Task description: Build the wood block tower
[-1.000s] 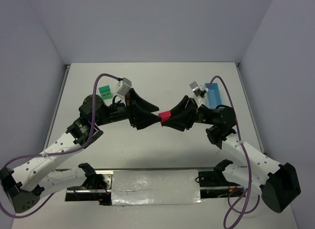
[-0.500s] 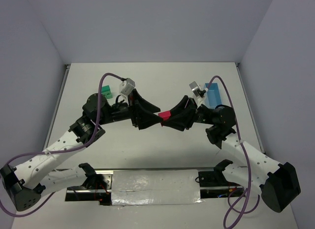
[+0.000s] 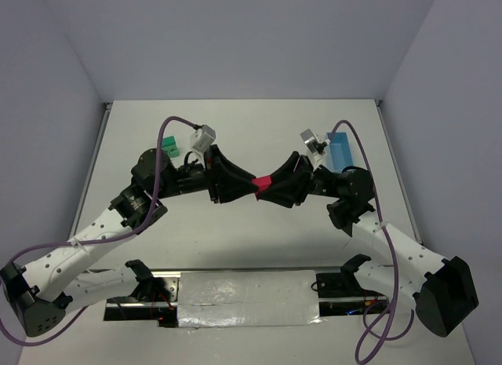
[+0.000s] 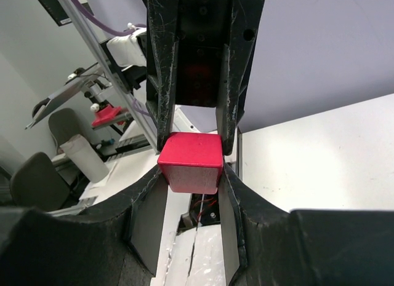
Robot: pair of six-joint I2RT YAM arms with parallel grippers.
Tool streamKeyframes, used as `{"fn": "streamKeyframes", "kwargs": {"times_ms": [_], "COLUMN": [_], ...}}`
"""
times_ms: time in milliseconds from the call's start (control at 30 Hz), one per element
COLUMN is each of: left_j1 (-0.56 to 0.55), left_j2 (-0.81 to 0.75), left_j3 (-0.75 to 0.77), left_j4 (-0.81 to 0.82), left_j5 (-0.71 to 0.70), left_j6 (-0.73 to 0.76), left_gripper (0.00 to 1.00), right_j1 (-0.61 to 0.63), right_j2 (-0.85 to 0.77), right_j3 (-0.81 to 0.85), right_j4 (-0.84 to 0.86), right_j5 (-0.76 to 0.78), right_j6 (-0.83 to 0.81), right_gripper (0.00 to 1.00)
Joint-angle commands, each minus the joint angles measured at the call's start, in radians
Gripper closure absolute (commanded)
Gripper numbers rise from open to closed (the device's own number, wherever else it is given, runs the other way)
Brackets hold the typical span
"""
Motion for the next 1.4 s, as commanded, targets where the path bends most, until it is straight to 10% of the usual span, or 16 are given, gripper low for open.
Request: {"fn": "streamKeyframes", "kwargs": {"times_ms": [0,67,167,367,700,1067,1233,1367], "left_j1": [-0.006,-0.006,-0.005,0.093,0.337,0.632,0.656,0.803], "left_j2": [0.01,0.012,0.019,0.097,0.205,0.623,0.605,0.574], "left_j3": [0.052,0.067,0.138,0.368,0.301,0.736,0.665,0.592], "left_j4": [0.03,-0.02,-0.129,-0.478,-0.465,-0.805,-0.803,-0.738], "left_j5": [0.019,-0.003,-0.02,-0.097,-0.227,0.008,-0.113,0.059], "left_j6": [0.024,0.066,0.171,0.495,1.014,1.25,1.327,1.313], "left_gripper": [1.0,1.0,1.0,1.0,1.0,1.0,1.0,1.0], "right_j1": [0.001,0.0,-0.02,-0.218,-0.362,-0.368,-0.372,-0.373], "right_j2": [0.008,-0.005,-0.029,-0.115,-0.264,-0.227,-0.066,0.014], "right_j3": [0.03,0.02,0.001,-0.108,-0.004,-0.048,-0.071,-0.065], "right_j4": [0.051,0.037,-0.005,-0.059,-0.869,-0.88,-0.708,-0.609], "right_j5": [0.015,0.022,0.027,0.044,0.302,0.245,0.173,0.124], "right_j6": [0.011,0.003,-0.031,0.014,-0.179,-0.265,-0.112,-0.068], "right_gripper": [0.75,0.35,0.0,0.0,0.0,0.0,0.0,0.0]}}
